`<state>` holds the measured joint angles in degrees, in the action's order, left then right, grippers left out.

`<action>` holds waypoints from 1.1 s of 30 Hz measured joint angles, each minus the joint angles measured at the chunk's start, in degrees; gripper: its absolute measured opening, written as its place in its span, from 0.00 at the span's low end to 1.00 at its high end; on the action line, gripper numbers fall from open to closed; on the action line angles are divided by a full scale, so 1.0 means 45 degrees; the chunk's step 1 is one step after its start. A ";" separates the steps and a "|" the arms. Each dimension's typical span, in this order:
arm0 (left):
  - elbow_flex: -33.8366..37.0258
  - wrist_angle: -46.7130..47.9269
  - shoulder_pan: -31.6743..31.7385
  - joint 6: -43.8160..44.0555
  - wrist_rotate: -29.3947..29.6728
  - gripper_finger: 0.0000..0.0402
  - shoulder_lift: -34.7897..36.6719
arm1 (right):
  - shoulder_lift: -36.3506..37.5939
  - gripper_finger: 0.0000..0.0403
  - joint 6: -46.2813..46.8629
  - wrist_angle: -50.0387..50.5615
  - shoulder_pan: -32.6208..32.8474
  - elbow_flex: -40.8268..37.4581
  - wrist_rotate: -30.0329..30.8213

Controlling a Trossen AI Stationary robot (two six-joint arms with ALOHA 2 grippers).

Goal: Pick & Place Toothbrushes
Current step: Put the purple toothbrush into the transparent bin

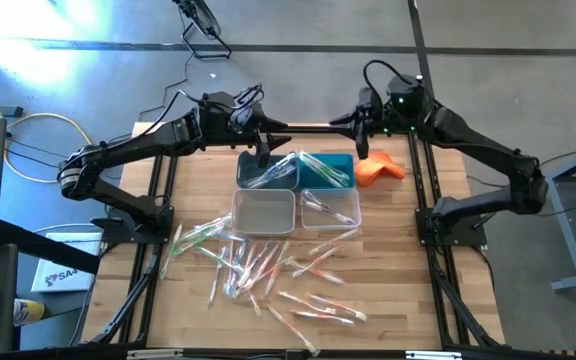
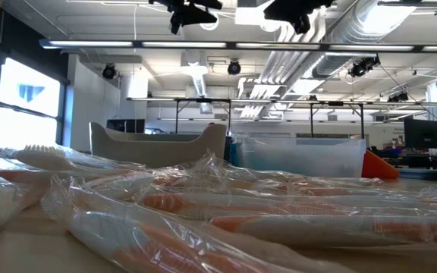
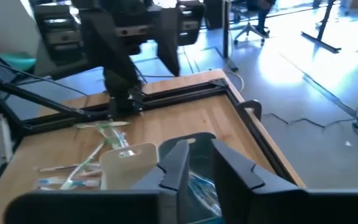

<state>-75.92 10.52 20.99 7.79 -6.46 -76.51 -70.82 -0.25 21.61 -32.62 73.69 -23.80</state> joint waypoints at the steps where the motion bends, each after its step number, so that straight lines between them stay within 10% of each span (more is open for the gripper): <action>1: 0.0000 -0.0023 0.0000 0.0007 0.0000 0.48 0.0000 | 0.0013 0.12 0.0000 0.0000 0.0000 0.0000 -0.0107; 33: -0.0010 0.5124 -0.1416 0.1773 0.0390 0.14 0.2685 | 0.0003 0.01 -0.0333 0.0005 0.0000 0.0000 -0.0042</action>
<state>-75.96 33.58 14.62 15.77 -4.70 -64.43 -70.81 -1.75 21.63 -32.62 73.69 -23.99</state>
